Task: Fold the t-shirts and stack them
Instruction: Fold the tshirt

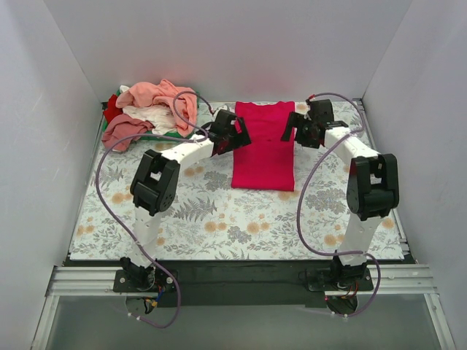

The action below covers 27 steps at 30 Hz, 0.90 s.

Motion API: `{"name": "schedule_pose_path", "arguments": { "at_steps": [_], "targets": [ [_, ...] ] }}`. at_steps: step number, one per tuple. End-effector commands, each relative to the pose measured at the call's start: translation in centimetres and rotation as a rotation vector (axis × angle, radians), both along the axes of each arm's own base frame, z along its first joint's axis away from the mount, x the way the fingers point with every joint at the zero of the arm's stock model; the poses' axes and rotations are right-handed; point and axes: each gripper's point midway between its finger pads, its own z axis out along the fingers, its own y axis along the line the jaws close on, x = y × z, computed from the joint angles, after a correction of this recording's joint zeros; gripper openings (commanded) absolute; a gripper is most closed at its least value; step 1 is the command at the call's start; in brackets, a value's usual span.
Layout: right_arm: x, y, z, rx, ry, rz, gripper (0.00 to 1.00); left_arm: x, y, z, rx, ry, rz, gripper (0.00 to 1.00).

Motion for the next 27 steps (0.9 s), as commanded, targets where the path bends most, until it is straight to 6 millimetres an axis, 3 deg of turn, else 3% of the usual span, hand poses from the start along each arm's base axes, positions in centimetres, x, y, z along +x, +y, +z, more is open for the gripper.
{"name": "schedule_pose_path", "arguments": {
  "at_steps": [1,2,3,4,5,7,9,11,13,16,17,20,22,24,27],
  "targets": [
    [-3.2,-0.3,2.2,-0.004,-0.044,0.021,0.98,-2.1,0.6,4.8,-0.056,-0.038,-0.014,0.87],
    [-4.3,-0.5,1.8,-0.006,-0.033,0.020,0.98,-3.9,1.3,4.2,-0.054,-0.008,-0.020,0.87],
    [-5.3,-0.6,2.8,0.004,-0.063,0.022,0.98,-4.7,1.6,3.9,-0.068,0.013,-0.011,0.88],
    [-7.9,-0.8,0.2,0.005,-0.001,0.027,0.98,-5.8,1.7,3.9,-0.080,0.023,-0.024,0.88],
    [-9.1,-0.4,1.1,0.046,-0.019,0.039,0.98,-7.7,2.4,2.8,-0.085,0.053,-0.034,0.88],
    [-12.0,0.1,-1.0,0.088,0.017,0.068,0.98,-10.1,2.0,2.4,-0.121,0.085,-0.071,0.88],
    [-13.6,0.7,-0.9,0.136,0.012,0.106,0.98,-12.2,2.3,1.4,-0.135,0.108,-0.092,0.88],
    [-14.8,0.7,-1.8,0.138,0.034,0.109,0.96,-12.8,2.6,0.6,-0.138,0.128,-0.072,0.86],
    [-15.0,0.7,-2.2,0.146,0.042,0.107,0.92,-13.5,3.1,-0.7,-0.141,0.162,-0.054,0.82],
    [-15.1,1.0,-3.1,0.159,0.072,0.111,0.77,-13.8,2.8,-2.0,-0.144,0.189,-0.065,0.72],
    [-14.9,1.2,-3.4,0.164,0.081,0.116,0.70,-13.9,2.7,-2.3,-0.141,0.197,-0.067,0.66],
    [-14.8,1.2,-4.5,0.160,0.113,0.117,0.61,-14.3,2.6,-3.4,-0.136,0.227,-0.074,0.52],
    [-15.0,1.1,-5.1,0.157,0.129,0.112,0.59,-14.4,2.9,-4.0,-0.127,0.236,-0.070,0.47],
    [-15.2,1.1,-5.8,0.150,0.151,0.107,0.57,-14.6,2.8,-4.9,-0.120,0.257,-0.075,0.35],
    [-15.3,0.8,-6.7,0.137,0.173,0.096,0.55,-15.3,2.8,-6.5,-0.113,0.303,-0.076,0.28]
  ]
}}
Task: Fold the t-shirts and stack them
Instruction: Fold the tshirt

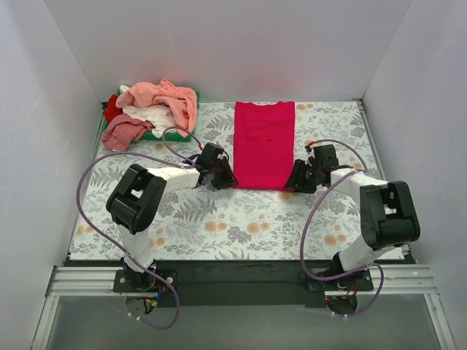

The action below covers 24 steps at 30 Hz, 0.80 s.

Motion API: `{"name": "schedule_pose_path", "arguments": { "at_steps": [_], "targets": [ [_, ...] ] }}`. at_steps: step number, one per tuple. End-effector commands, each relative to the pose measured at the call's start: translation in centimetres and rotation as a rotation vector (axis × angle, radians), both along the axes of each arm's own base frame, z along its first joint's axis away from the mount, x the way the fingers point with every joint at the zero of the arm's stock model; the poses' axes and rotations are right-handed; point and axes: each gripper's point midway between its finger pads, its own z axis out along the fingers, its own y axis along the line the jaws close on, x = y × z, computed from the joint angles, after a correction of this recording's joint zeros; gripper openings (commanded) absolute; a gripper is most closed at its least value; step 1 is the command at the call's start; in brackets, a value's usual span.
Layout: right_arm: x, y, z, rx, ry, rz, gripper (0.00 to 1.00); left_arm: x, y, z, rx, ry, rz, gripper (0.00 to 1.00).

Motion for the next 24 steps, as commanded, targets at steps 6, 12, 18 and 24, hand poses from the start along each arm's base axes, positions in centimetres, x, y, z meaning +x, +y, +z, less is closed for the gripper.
{"name": "schedule_pose_path", "arguments": {
  "at_steps": [6,12,18,24],
  "targets": [
    [1.1,0.1,-0.9,-0.009,-0.002,-0.002,0.32,-0.5,0.0,-2.0,0.016,0.044,-0.011,0.00],
    [-0.2,0.6,-0.5,0.022,0.002,0.040,0.01,-1.9,0.6,-0.7,0.020,0.015,-0.023,0.00],
    [-7.1,0.9,-0.4,0.036,0.057,0.070,0.01,-7.4,2.2,1.4,0.032,0.014,-0.005,0.00],
    [-15.9,2.7,0.5,-0.005,0.124,0.165,0.01,-13.9,4.4,4.0,0.065,-0.012,0.028,0.00]
  ]
}}
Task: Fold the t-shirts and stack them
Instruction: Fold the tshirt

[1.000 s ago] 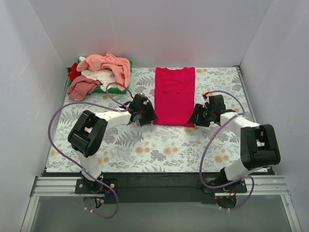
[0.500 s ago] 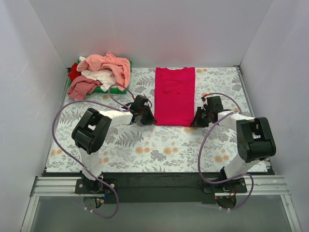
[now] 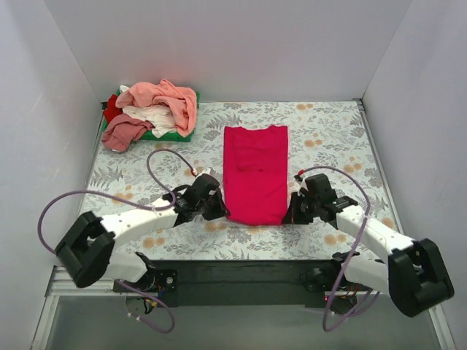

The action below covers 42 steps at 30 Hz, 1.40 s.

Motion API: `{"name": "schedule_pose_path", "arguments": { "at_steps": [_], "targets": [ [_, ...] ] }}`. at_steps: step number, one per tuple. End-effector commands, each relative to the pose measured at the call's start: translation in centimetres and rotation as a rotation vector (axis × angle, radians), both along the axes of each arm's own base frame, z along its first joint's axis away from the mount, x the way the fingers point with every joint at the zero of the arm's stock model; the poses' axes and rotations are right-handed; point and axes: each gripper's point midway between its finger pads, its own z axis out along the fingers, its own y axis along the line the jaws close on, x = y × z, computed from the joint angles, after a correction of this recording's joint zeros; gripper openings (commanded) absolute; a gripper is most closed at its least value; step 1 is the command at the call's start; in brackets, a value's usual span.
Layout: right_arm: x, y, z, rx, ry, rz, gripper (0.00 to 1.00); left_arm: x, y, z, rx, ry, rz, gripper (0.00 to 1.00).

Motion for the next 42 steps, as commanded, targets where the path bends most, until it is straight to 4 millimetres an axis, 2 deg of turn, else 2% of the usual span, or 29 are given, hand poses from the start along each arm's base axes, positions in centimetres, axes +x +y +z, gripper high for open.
{"name": "schedule_pose_path", "arguments": {
  "at_steps": [1,3,5,6,8,9,12,13,15,16,17,18,19,20,21,23,24,25,27,32,33,34,36,37,38,40,42],
  "targets": [
    [-4.9,0.2,0.4,-0.039,0.077,0.013,0.01,-3.2,2.3,1.2,0.027,-0.001,0.069,0.00],
    [-5.4,0.7,2.4,-0.006,0.010,0.017,0.01,-4.7,3.0,2.5,-0.022,-0.014,0.070,0.00],
    [-5.0,1.2,5.2,0.061,-0.072,0.021,0.01,-5.1,3.7,3.3,-0.035,-0.032,0.092,0.00],
    [-4.8,1.4,6.2,0.077,-0.100,0.023,0.01,-4.5,4.0,4.7,-0.050,-0.077,0.120,0.00],
    [-3.8,1.2,8.2,0.069,-0.158,0.005,0.01,-4.1,4.1,6.1,-0.057,-0.112,0.132,0.00],
    [-3.5,1.0,8.6,0.053,-0.178,0.005,0.01,-3.2,3.9,7.6,-0.071,-0.152,0.148,0.00],
    [-1.6,0.9,10.3,0.022,-0.242,-0.010,0.01,-1.5,4.0,9.3,-0.045,-0.210,0.188,0.00],
    [-0.9,0.9,10.6,0.001,-0.251,-0.018,0.01,-0.2,4.3,10.4,-0.011,-0.246,0.233,0.00],
    [1.3,0.8,13.1,-0.020,-0.322,-0.055,0.01,1.2,4.3,11.8,0.007,-0.283,0.273,0.00],
    [2.1,0.9,13.3,-0.039,-0.329,-0.057,0.01,2.2,4.0,13.3,-0.008,-0.311,0.290,0.00],
    [3.3,1.1,15.3,-0.028,-0.377,-0.068,0.01,3.0,3.3,13.6,-0.004,-0.331,0.266,0.00],
    [4.1,0.8,15.8,-0.033,-0.388,-0.088,0.01,3.9,3.2,13.9,-0.010,-0.335,0.272,0.00],
    [4.9,0.8,15.7,-0.049,-0.384,-0.091,0.01,4.8,2.2,15.5,-0.054,-0.357,0.257,0.00],
    [5.5,0.8,16.1,-0.046,-0.391,-0.095,0.01,5.6,1.9,14.8,-0.029,-0.351,0.250,0.00],
    [6.6,0.5,17.0,-0.038,-0.409,-0.117,0.01,6.7,2.3,15.1,-0.024,-0.360,0.274,0.00],
    [7.7,0.8,16.9,-0.015,-0.393,-0.093,0.01,8.7,1.5,15.6,-0.025,-0.371,0.268,0.00],
    [9.0,0.1,17.6,-0.004,-0.408,-0.121,0.01,9.8,2.2,15.7,-0.022,-0.372,0.291,0.00],
    [9.8,0.0,17.1,-0.003,-0.390,-0.118,0.01,10.6,1.9,16.0,-0.031,-0.380,0.287,0.00],
    [11.0,-0.3,17.4,0.026,-0.385,-0.106,0.01,12.6,2.1,16.0,-0.025,-0.386,0.301,0.00],
    [15.4,-0.3,17.5,0.039,-0.381,-0.098,0.01,16.0,1.5,16.3,-0.003,-0.408,0.297,0.00],
    [16.0,-0.3,17.4,0.040,-0.374,-0.107,0.01,16.8,1.4,17.0,-0.007,-0.427,0.300,0.00],
    [17.1,-0.1,17.5,0.042,-0.373,-0.111,0.01,17.7,1.3,15.8,0.015,-0.413,0.298,0.00],
    [18.5,-0.4,16.6,0.034,-0.348,-0.124,0.01,19.3,1.5,16.0,0.006,-0.412,0.311,0.00],
    [19.0,-0.5,16.4,0.034,-0.342,-0.130,0.01,20.1,1.7,14.3,0.035,-0.385,0.321,0.00],
    [19.7,-0.4,16.9,0.042,-0.350,-0.133,0.01,20.8,1.9,14.0,0.046,-0.383,0.334,0.00],
    [20.8,-0.8,15.7,0.036,-0.322,-0.149,0.01,22.3,2.0,12.6,0.076,-0.371,0.345,0.00],
    [22.1,-0.8,15.9,0.042,-0.334,-0.150,0.01,23.4,1.8,11.9,0.095,-0.368,0.330,0.00]
  ]
}}
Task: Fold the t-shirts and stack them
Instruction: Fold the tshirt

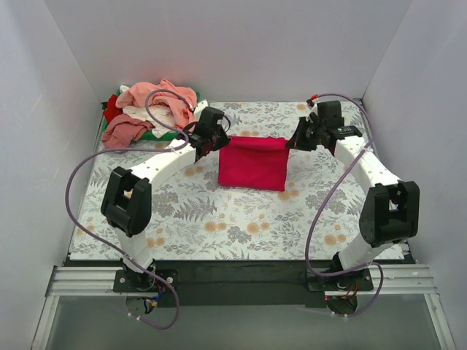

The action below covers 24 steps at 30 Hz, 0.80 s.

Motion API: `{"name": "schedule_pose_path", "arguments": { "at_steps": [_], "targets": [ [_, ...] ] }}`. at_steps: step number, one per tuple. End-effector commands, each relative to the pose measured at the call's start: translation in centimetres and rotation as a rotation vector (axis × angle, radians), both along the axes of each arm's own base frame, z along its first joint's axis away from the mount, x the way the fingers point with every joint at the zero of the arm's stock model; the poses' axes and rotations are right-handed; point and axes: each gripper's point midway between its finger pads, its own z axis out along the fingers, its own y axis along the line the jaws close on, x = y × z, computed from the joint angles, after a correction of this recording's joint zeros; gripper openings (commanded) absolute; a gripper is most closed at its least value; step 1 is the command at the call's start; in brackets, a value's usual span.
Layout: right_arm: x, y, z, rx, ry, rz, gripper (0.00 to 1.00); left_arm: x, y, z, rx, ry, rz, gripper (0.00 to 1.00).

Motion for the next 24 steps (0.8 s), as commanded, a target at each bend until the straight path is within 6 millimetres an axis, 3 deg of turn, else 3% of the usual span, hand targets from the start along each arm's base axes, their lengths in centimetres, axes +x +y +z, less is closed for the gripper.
{"name": "schedule_pose_path", "arguments": {
  "at_steps": [1,2,3,4,8,11,12,13,15,16,19,20,21,22,23,24],
  "targets": [
    [3.2,-0.2,1.2,0.014,-0.064,0.003,0.01,2.8,0.7,1.2,0.037,-0.048,0.023,0.00],
    [3.8,-0.2,0.9,0.016,-0.062,0.008,0.01,3.4,0.7,-0.1,0.053,-0.028,0.028,0.00],
    [4.7,-0.1,1.5,0.023,-0.078,0.009,0.01,3.9,0.8,-0.3,0.054,-0.028,0.032,0.00],
    [5.2,0.0,0.2,0.023,-0.047,0.013,0.01,4.3,0.8,-0.8,0.060,-0.021,0.031,0.00],
    [7.5,0.1,-1.6,0.029,-0.018,0.013,0.01,6.4,1.1,-1.9,0.062,-0.007,0.049,0.00],
    [9.1,0.2,-3.5,0.036,0.013,0.016,0.05,7.6,1.7,-4.2,0.065,0.040,0.053,0.00],
    [9.5,0.3,-4.0,0.033,0.016,0.025,0.08,8.5,1.7,-3.5,0.050,0.031,0.050,0.00],
    [10.4,0.4,-4.2,0.033,0.009,0.033,0.21,8.5,1.8,-5.1,0.072,0.066,0.046,0.19],
    [11.5,0.4,-5.2,0.028,0.007,0.065,0.32,9.2,1.6,-4.8,0.073,0.058,0.038,0.60],
    [12.1,0.7,-4.4,0.040,-0.019,0.087,0.43,9.4,1.8,-4.9,0.080,0.058,0.036,0.91],
    [11.9,0.4,-4.0,0.010,-0.027,0.098,0.53,9.1,1.7,-3.5,0.063,0.044,0.026,0.92],
    [10.9,0.2,-4.9,-0.001,-0.003,0.097,0.55,8.8,1.6,-3.1,0.052,0.041,0.021,0.92],
    [10.4,0.1,-4.0,-0.009,-0.023,0.096,0.56,8.4,1.6,-2.9,0.044,0.042,0.021,0.92],
    [9.6,-0.1,-4.4,-0.023,-0.017,0.100,0.58,7.6,1.8,-3.7,0.040,0.065,0.010,0.92],
    [7.9,-0.1,-6.0,-0.029,0.024,0.105,0.58,6.9,1.8,-2.6,0.023,0.051,0.002,0.93],
    [7.1,-0.2,-5.3,-0.030,0.002,0.104,0.59,6.5,1.7,-2.4,0.010,0.045,-0.006,0.93]
  ]
}}
